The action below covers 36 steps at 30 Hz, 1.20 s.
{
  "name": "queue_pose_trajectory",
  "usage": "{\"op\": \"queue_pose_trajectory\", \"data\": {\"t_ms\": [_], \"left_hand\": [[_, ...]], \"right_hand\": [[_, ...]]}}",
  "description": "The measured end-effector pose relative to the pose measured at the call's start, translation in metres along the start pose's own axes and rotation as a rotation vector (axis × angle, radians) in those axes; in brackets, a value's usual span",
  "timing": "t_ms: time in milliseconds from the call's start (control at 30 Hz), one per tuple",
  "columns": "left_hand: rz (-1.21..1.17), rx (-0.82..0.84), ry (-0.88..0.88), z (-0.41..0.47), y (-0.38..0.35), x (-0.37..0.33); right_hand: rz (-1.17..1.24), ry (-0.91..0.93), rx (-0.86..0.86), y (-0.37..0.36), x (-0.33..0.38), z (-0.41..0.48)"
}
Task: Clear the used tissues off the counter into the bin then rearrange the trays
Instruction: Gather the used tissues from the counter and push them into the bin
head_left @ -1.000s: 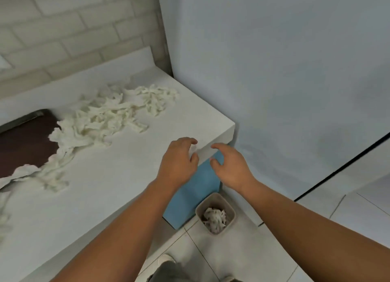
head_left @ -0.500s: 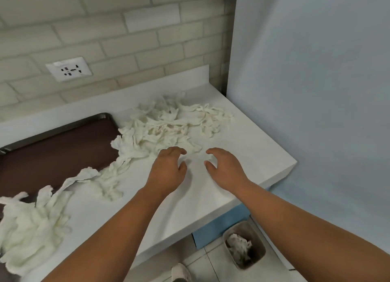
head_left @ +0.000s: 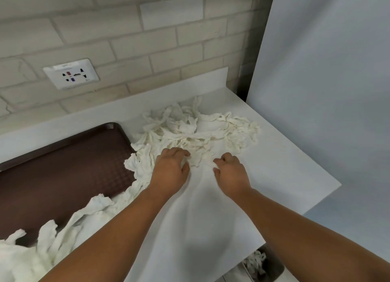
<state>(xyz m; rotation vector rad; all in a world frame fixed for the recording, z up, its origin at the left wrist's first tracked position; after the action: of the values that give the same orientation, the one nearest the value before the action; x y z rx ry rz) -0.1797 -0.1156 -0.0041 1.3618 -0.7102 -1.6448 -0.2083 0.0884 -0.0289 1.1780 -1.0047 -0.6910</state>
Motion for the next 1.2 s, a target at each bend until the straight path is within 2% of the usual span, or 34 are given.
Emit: {"op": "queue_pose_trajectory", "data": {"t_ms": [100,167,300,433,500,567,667,867,1033,1133,1200], "left_hand": [[0.028,-0.008,-0.008,0.029,-0.003,-0.001],[0.043,0.008,-0.023,0.05,-0.007,-0.002],[0.063,0.103,-0.049,0.087,-0.015,-0.005],[0.214,0.27,-0.019,0.11,-0.027,-0.004],[0.26,0.277,-0.018,0.115,-0.028,-0.002],[0.223,0.216,-0.01,0.117,-0.025,-0.001],[0.077,0.151,0.06,0.122,-0.012,-0.007],[-0.5,0.282,0.294,0.108,0.032,-0.044],[-0.907,0.244,0.368,0.096,0.051,-0.064],[-1.071,0.251,0.384,0.09,0.064,-0.077],[-1.105,0.237,0.371,0.083,0.072,-0.087]], "right_hand": [[0.073,0.067,-0.027,-0.006,-0.007,0.002],[0.12,0.049,-0.049,-0.006,-0.012,0.003],[0.23,-0.074,-0.135,0.002,-0.019,0.005],[0.28,-0.158,-0.162,0.014,-0.021,0.005],[0.307,-0.208,-0.144,0.02,-0.024,0.004],[0.353,-0.266,-0.13,0.022,-0.026,0.002],[0.465,-0.328,-0.166,0.025,-0.031,-0.003],[0.566,-0.336,-0.192,0.034,-0.032,-0.014],[0.83,-0.415,-0.2,0.042,-0.029,-0.025],[0.842,-0.362,-0.204,0.049,-0.032,-0.033],[0.731,-0.317,-0.234,0.053,-0.038,-0.04]]}}
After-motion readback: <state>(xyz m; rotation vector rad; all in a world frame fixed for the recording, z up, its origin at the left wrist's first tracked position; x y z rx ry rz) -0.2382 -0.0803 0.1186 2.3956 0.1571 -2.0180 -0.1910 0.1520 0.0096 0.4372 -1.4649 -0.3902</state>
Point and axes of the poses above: each hand's wrist, its own z-axis towards the middle knuckle, its own y-axis out of the back of the hand, x = y × z, the point moved 1 cm from there along z, towards the middle knuckle, and after that the axes turned 9 degrees about y, right-handed, at the moved point
